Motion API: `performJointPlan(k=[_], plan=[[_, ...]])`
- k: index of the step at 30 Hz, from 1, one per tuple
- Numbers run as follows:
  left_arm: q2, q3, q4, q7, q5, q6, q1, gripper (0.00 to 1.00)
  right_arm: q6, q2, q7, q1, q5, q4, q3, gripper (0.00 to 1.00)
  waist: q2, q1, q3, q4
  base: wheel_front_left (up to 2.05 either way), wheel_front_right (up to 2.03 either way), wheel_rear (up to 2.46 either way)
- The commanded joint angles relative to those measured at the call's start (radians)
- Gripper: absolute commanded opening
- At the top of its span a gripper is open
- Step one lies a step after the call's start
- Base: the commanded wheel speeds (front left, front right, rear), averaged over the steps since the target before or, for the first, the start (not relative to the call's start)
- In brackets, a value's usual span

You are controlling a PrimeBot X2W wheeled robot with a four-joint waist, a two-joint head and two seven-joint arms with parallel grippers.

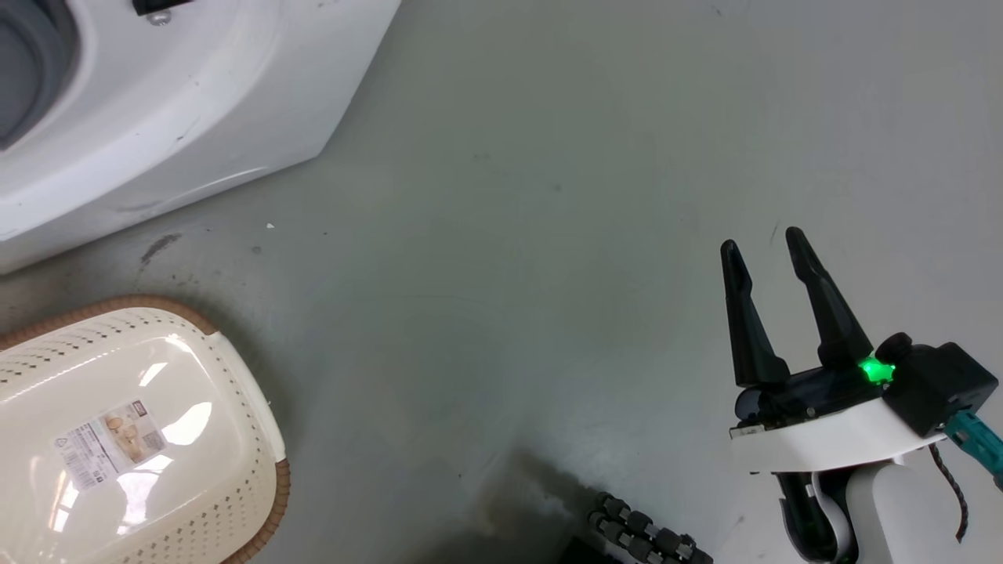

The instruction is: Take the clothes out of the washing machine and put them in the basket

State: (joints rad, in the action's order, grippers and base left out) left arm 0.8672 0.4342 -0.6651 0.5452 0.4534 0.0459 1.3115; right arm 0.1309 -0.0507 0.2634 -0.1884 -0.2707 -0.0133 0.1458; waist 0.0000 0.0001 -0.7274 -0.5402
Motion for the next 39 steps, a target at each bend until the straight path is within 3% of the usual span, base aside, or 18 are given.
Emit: performJointPlan(k=[1,7,20,30,39], plan=[[-0.005,-0.011,0.011,-0.036,0.005,0.013,-0.024,0.0,0.0,0.001,0.002,-0.018,0.001,-0.006,-0.004,1.0,0.0,-0.0001,0.013,0.009,0.0,0.0,0.0],[-0.034,-0.042,0.026,-0.231,0.032,0.043,-0.121,0.0,0.0,0.001,0.002,-0.011,-0.001,-0.012,-0.029,1.0,0.0,-0.0001,0.064,0.04,0.0,0.0,0.0],[-0.185,-0.113,-0.026,-0.622,0.139,0.075,-0.396,0.0,0.0,0.001,0.002,0.041,0.08,0.004,-0.074,1.0,0.0,-0.0001,0.264,0.139,0.0,0.0,0.0],[-0.256,-0.132,0.01,-0.76,0.178,0.075,-0.537,0.0,0.0,0.0,0.002,0.096,0.133,0.027,-0.1,1.0,0.0,-0.0001,0.403,0.218,0.0,0.0,0.0],[-0.301,-0.141,0.131,-0.803,0.183,0.088,-0.673,0.0,0.0,0.0,-0.014,0.137,0.163,0.03,-0.123,1.0,0.0,-0.0001,0.501,0.283,0.0,0.0,0.0]])
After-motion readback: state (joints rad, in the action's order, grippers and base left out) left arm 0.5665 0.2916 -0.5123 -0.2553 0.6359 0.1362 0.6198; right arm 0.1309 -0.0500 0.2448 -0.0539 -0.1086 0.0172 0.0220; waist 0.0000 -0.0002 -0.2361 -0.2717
